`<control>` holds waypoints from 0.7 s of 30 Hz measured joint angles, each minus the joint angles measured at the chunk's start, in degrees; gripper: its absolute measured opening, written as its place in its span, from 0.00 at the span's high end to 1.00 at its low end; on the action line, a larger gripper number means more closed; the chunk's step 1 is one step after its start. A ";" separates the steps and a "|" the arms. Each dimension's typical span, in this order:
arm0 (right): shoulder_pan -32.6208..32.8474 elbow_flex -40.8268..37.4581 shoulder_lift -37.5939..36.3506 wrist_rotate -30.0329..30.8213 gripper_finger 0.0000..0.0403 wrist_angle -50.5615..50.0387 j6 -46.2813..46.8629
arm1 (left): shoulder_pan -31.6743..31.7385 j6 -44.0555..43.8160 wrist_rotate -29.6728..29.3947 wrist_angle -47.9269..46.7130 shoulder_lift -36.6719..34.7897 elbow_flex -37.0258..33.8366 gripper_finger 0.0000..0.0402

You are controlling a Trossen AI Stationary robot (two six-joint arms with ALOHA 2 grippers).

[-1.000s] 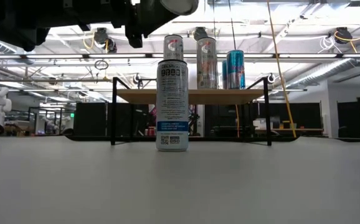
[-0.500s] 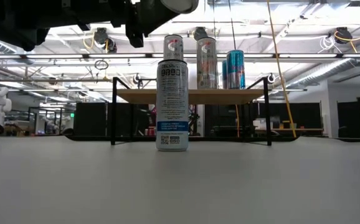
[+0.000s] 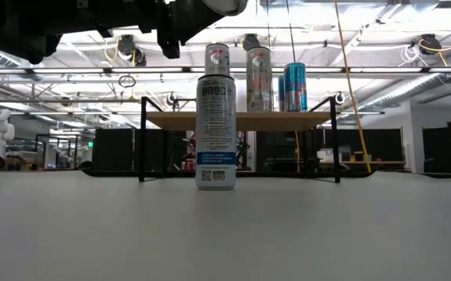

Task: Place canned beverage on shelf
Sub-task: Put the blue soda can on the shelf aligned with the other blue soda cans

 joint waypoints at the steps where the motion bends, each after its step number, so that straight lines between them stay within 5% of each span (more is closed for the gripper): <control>1: -0.04 0.00 0.00 -0.02 0.42 0.02 0.00 | 0.00 -0.09 0.00 0.06 0.00 0.00 0.39; 15: -0.07 0.00 0.00 0.04 0.58 -0.35 0.13 | 0.04 -1.39 -0.46 -0.29 0.00 -0.02 0.38; 21: -0.12 -0.12 -1.12 -0.02 0.57 -4.21 0.05 | 0.04 -1.46 -3.58 0.54 -0.07 0.00 0.24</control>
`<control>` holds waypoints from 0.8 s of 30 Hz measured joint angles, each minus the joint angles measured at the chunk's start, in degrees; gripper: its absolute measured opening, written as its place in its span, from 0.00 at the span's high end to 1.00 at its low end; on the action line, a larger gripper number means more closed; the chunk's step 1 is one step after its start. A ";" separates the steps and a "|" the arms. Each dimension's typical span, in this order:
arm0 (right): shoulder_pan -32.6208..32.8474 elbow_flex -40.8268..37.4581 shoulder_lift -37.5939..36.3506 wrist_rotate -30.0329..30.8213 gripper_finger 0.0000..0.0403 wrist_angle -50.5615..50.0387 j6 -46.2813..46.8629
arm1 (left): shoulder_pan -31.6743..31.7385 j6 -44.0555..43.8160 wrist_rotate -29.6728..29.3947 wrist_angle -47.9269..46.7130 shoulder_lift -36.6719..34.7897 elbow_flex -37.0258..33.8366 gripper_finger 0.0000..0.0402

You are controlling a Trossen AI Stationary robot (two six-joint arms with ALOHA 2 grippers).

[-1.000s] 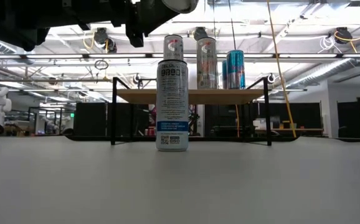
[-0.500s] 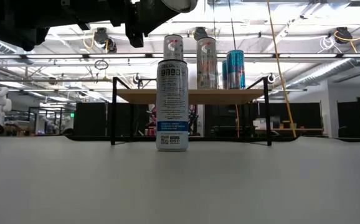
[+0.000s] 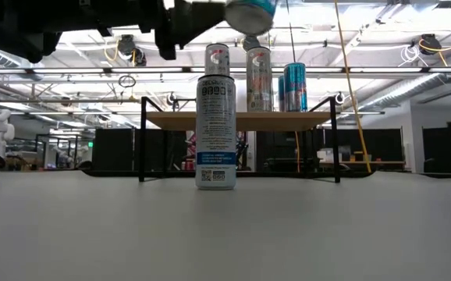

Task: Place canned beverage on shelf
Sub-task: Put the blue soda can on the shelf aligned with the other blue soda cans

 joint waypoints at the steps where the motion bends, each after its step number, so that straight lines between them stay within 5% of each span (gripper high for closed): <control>1: -0.12 -0.01 -0.43 -0.02 0.57 -0.37 0.05 | 0.00 0.00 -1.49 -0.05 0.00 0.00 0.21; 8: -2.21 0.01 -5.62 0.02 0.58 -4.70 0.00 | 0.04 0.65 -8.97 -0.35 -0.20 0.00 0.04; 15: -11.54 0.08 -13.24 -0.33 0.58 -14.95 -1.83 | -0.82 3.05 -8.78 -0.63 -1.59 0.00 0.02; 19: -19.60 0.10 -16.39 -8.40 0.58 -16.28 -6.32 | -1.57 1.55 -8.64 -5.90 -4.92 0.00 0.02; 24: -28.17 0.12 -17.87 -16.35 0.58 -18.16 -15.08 | -1.32 -3.72 -8.80 -23.81 -13.46 0.00 0.01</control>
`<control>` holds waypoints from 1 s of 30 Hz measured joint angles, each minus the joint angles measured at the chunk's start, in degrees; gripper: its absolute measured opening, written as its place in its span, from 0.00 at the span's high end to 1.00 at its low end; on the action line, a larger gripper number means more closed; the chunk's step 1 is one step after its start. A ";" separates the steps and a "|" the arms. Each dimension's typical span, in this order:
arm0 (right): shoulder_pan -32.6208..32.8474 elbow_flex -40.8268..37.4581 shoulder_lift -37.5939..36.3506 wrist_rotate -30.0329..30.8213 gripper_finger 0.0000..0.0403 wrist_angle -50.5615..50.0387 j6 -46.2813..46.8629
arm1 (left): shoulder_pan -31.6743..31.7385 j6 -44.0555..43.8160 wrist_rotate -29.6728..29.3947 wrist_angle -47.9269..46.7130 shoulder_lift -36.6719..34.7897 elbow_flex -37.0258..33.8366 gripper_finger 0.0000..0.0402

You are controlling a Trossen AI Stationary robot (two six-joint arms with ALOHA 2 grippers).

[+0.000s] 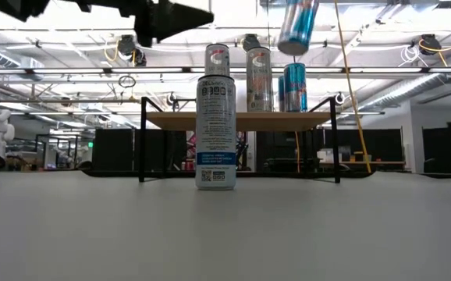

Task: Place canned beverage on shelf
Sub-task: Put the blue soda can on the shelf aligned with the other blue soda cans

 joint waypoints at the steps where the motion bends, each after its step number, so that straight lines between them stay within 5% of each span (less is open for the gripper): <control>1: -1.45 0.00 0.07 -0.57 0.58 -0.54 -1.30 | 0.16 -0.64 -0.75 -3.57 -1.63 0.00 0.01; 14: -18.64 -0.02 4.46 -9.76 0.57 -3.45 -12.83 | 4.68 -3.95 -1.13 -30.86 -11.38 -0.02 0.01; 30: -30.48 0.00 6.03 -16.39 0.57 -5.28 -21.34 | 8.86 -2.25 3.63 -32.62 -11.37 -0.04 0.01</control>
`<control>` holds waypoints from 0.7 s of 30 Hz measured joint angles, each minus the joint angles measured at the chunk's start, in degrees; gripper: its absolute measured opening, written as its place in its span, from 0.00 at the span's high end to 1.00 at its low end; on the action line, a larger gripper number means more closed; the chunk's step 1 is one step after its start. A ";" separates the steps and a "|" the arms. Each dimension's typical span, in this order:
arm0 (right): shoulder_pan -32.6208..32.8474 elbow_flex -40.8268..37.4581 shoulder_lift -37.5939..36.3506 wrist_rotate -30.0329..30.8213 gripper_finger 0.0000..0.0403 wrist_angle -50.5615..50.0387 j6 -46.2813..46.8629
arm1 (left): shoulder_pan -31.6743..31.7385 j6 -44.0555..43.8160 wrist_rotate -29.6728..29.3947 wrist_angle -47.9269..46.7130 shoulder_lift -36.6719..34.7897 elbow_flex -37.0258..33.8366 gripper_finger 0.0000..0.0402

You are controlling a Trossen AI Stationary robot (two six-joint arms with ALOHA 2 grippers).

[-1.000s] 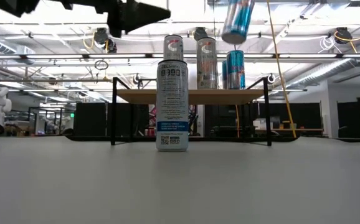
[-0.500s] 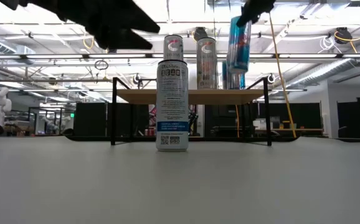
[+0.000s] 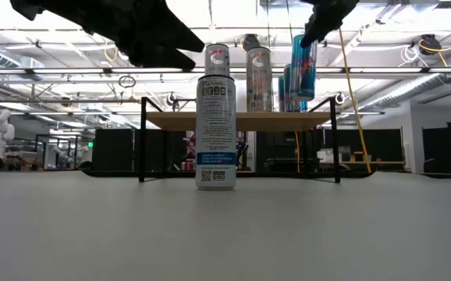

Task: Place canned beverage on shelf
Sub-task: Put the blue soda can on the shelf aligned with the other blue soda cans

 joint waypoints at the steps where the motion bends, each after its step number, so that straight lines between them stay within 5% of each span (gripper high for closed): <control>1: -0.43 0.00 0.29 -0.18 0.57 -0.04 -0.07 | -0.02 0.00 0.00 0.01 0.00 0.00 0.01; 21: -1.69 0.04 5.15 -0.18 0.54 -0.61 -0.49 | -0.15 -0.08 1.57 -0.04 0.00 0.00 0.01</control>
